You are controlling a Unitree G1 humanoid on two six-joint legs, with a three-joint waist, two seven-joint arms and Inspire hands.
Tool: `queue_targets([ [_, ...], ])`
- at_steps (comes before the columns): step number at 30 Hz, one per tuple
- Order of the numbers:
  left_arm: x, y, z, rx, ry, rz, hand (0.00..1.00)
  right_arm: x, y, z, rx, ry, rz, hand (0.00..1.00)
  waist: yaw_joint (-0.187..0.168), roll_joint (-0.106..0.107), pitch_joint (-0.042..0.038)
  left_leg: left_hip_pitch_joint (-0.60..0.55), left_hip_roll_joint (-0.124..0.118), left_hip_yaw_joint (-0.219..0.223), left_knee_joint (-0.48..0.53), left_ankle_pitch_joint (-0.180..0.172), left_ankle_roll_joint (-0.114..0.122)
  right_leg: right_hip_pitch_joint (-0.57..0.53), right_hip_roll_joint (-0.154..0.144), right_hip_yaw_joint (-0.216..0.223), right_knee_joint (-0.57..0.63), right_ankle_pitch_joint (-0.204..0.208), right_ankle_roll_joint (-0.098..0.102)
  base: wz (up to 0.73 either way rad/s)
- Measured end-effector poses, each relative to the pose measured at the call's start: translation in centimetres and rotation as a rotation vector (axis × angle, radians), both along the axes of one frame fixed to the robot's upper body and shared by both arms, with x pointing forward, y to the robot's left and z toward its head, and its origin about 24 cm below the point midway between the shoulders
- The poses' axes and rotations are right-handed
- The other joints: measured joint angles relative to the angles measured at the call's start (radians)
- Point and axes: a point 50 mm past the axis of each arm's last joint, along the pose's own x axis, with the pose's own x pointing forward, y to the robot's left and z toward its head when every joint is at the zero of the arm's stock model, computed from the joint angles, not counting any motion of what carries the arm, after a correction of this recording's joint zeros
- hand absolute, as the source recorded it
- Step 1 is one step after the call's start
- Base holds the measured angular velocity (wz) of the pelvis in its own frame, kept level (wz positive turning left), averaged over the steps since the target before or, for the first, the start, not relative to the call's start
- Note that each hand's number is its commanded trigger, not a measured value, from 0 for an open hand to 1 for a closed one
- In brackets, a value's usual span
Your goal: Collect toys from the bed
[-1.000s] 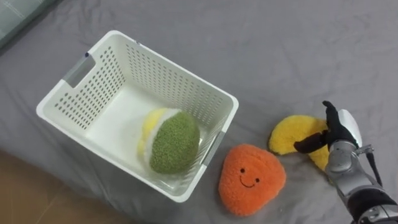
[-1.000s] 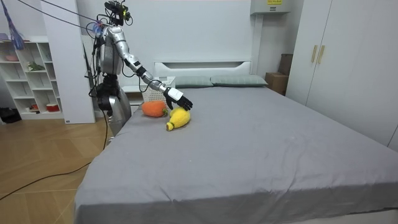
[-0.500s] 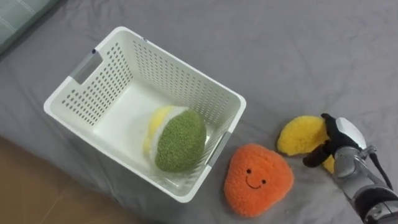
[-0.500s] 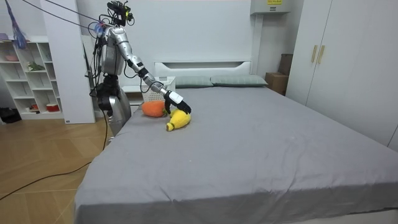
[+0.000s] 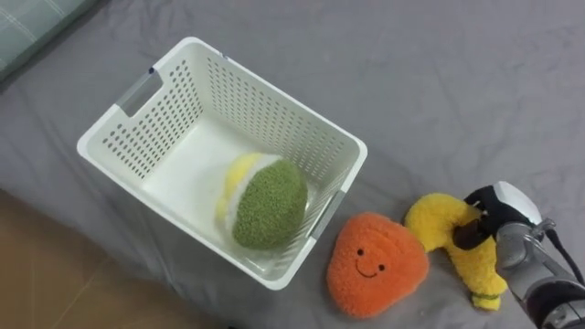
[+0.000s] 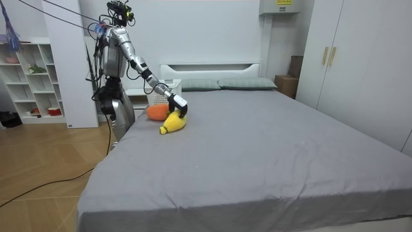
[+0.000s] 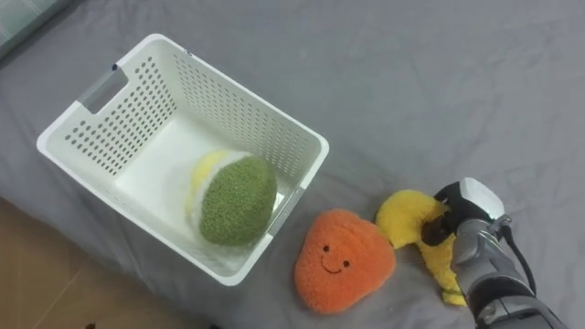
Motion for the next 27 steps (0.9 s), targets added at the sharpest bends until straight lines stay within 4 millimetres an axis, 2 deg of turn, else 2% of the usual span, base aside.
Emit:
queue_targets([
  [12, 0.2, -0.1, 0.1, -0.022, -0.021, 0.026, 0.0, -0.1, 0.2, -0.2, 0.022, 0.008, 0.01, 1.0, 0.0, 0.0, -0.0006, 0.004, 0.0, 0.004, 0.001, 0.001, 0.001, 0.003, -0.002, 0.001, 0.0, 0.0, 0.0, 0.0],
  [23, -0.8, 0.0, -0.2, -0.035, 0.012, 0.035, 0.0, 0.1, 0.8, 0.2, 0.023, -0.045, 0.06, 1.0, -0.015, 0.002, -0.0024, 0.043, 0.0, 0.005, -0.009, 0.004, -0.001, 0.036, 0.001, 0.01, 0.0, 0.0, 0.0, 0.0],
  [25, -1.0, 0.2, -0.2, -0.034, 0.009, 0.054, 0.0, 0.6, 1.1, 0.7, 0.033, -0.09, 0.068, 1.0, -0.03, 0.002, -0.01, 0.047, 0.0, 0.007, -0.011, 0.006, -0.001, 0.039, 0.0, 0.01, 0.0, 0.0, 0.0, -0.02],
  [27, -1.3, 0.3, -0.2, -0.033, 0.006, 0.072, 0.0, 0.9, 1.3, 1.1, 0.037, -0.113, 0.08, 1.0, -0.033, 0.003, -0.0125, 0.064, 0.001, 0.015, -0.016, 0.006, -0.001, 0.051, 0.0, 0.015, 0.0, 0.0, 0.0, -0.12],
])
